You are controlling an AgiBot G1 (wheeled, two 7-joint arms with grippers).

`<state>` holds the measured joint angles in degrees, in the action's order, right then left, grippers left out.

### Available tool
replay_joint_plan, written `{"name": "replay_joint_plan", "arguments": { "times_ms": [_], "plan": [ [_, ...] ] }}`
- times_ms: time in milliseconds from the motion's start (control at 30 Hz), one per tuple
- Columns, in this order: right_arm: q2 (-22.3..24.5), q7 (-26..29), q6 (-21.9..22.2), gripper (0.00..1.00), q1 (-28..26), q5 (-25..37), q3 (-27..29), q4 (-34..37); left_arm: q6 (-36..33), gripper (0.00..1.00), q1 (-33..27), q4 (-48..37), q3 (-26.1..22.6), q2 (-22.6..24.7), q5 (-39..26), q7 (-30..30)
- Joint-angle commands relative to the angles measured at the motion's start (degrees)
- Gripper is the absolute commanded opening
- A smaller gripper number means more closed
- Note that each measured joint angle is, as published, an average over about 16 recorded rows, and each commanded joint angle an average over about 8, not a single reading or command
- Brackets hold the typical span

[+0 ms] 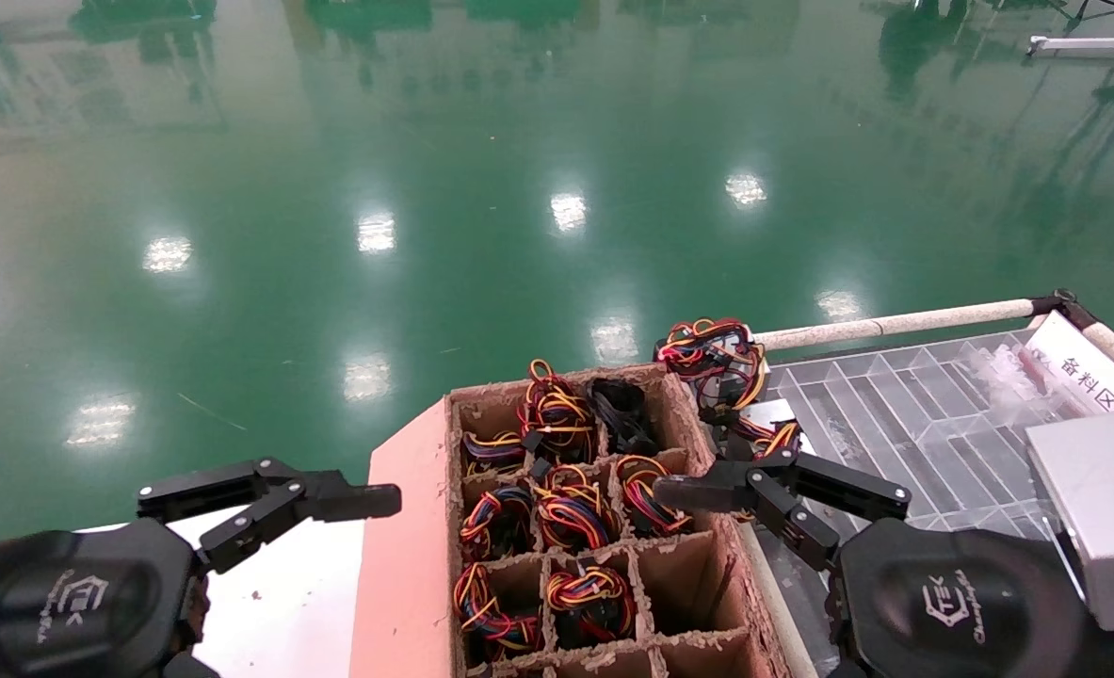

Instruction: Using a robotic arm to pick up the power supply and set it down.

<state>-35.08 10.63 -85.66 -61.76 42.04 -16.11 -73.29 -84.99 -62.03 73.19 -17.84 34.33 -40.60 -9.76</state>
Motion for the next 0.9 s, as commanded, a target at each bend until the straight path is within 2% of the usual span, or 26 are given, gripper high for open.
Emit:
{"name": "replay_joint_plan", "arguments": {
  "times_ms": [33, 733, 900],
  "plan": [
    [0.00, 0.00, 0.00, 1.00, 0.00, 0.00, 0.00, 0.00, 0.00, 0.00, 0.00, 0.00, 0.00, 0.00, 0.00, 0.00],
    [0.06, -0.05, 0.10, 1.00, -0.01, 0.15, 0.01, 0.01, 0.00, 0.00, 0.00, 0.00, 0.00, 0.00, 0.00, 0.00],
    [-0.40, -0.64, 1.71, 1.00, -0.75, 2.37, -0.42, 1.18, 0.00, 0.00, -0.01, -0.02, -0.01, 0.00, 0.00, 0.01]
  ]
}}
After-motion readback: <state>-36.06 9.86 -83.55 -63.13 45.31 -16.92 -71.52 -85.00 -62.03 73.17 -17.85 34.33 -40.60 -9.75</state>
